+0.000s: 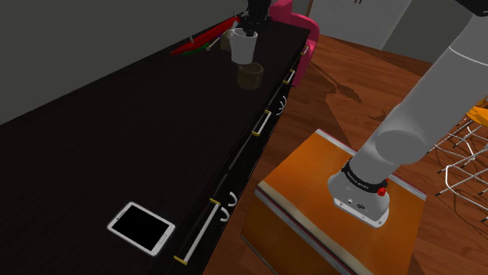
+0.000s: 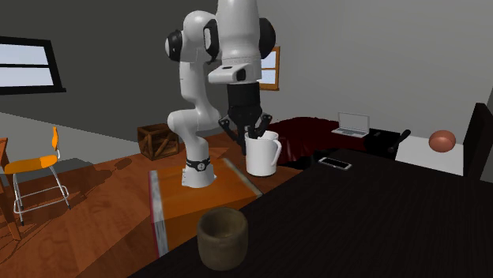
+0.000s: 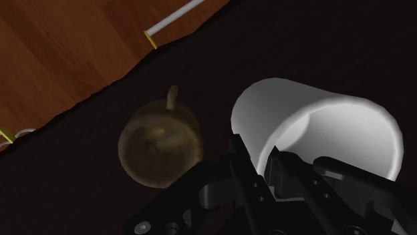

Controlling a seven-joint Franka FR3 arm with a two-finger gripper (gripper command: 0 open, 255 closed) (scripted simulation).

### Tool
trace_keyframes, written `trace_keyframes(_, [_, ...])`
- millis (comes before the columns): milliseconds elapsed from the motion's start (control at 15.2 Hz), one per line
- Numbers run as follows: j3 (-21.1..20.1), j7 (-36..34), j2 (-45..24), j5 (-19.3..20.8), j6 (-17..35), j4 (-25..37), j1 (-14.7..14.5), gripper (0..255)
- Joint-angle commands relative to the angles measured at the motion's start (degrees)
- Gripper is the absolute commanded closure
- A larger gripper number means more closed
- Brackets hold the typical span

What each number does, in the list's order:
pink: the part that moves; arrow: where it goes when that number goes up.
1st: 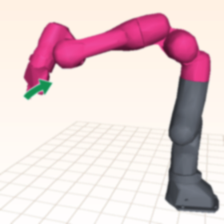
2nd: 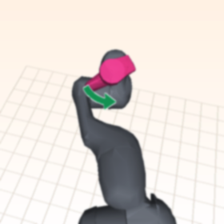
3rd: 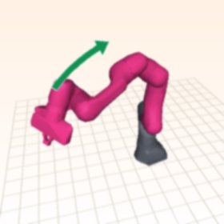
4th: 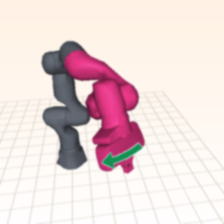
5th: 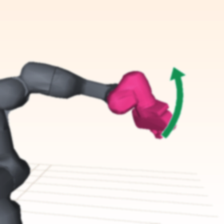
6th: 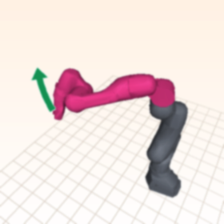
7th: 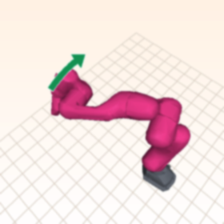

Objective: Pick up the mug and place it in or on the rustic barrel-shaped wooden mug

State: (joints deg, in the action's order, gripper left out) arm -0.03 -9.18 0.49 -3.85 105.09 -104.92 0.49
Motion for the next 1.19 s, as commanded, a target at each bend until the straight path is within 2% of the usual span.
trace_keyframes(0, [1.3,2.7,-2.5,0.0,-0.9,3.2,1.3,255])
trace_keyframes(528, [5.2,11.2,-12.1,-1.0,-6.6,17.9,6.3,255])
trace_keyframes(1122, [5.1,11.6,-12.1,-1.1,0.3,11.0,6.2,255])
